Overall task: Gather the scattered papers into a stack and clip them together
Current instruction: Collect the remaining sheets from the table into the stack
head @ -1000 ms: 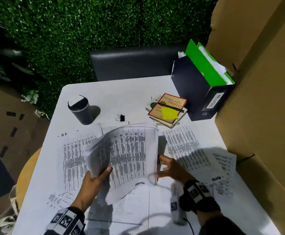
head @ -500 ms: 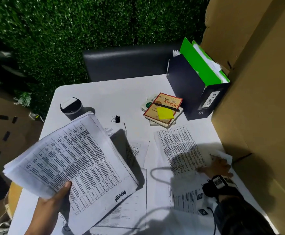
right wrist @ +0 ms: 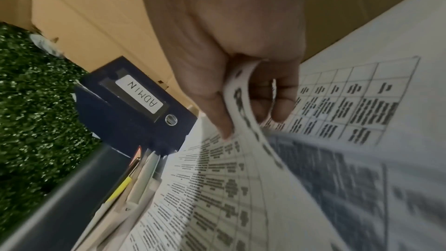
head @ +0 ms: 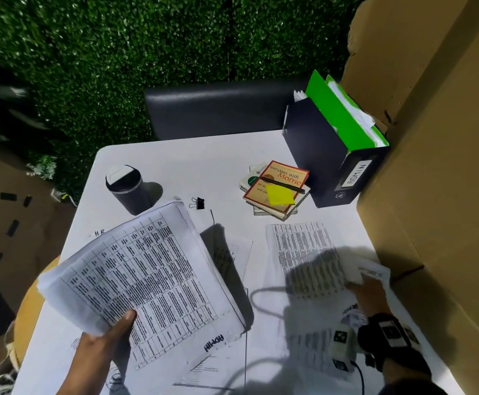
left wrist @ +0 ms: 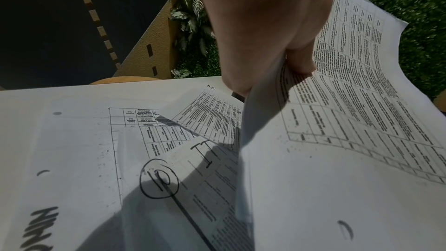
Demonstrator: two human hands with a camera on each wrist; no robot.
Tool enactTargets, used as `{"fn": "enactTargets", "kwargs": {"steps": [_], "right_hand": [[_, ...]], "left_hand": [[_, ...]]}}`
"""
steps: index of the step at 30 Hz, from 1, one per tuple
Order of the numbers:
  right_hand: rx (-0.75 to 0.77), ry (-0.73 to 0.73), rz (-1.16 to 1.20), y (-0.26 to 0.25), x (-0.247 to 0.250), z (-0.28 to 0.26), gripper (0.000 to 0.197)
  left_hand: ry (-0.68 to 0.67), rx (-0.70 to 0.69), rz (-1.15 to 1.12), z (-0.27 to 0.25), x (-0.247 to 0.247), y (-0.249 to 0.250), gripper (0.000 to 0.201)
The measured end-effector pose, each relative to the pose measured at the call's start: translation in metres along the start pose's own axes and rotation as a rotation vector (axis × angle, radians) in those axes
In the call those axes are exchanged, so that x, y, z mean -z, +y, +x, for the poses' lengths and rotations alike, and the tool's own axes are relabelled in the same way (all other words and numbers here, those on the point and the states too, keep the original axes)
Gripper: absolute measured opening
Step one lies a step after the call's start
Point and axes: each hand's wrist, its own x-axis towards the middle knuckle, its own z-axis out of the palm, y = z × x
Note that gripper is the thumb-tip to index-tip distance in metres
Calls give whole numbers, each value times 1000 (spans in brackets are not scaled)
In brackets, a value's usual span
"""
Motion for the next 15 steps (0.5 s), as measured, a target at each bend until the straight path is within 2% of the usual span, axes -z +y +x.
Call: {"fn": "enactTargets", "kwargs": {"steps": [2,4,9,12,15], "right_hand": [[-12,-109,3,7,-2,-9,26],[-31,-117,-35,19,-12,-17,30],[-67,5,31,20,-29,-31,35],[1,-60,70,0,-22,-31,30],[123,-106,-68,-24,-3,-15,36]], "left_hand": [[23,17,10,0,0,-2,70],[30,-2,25,-1,-2,-3,79],[39,26,25,-6,-9,0,52],[36,61,66,-7,-7,-3,61],[46,84,90,-7,-3,-2,63]]}}
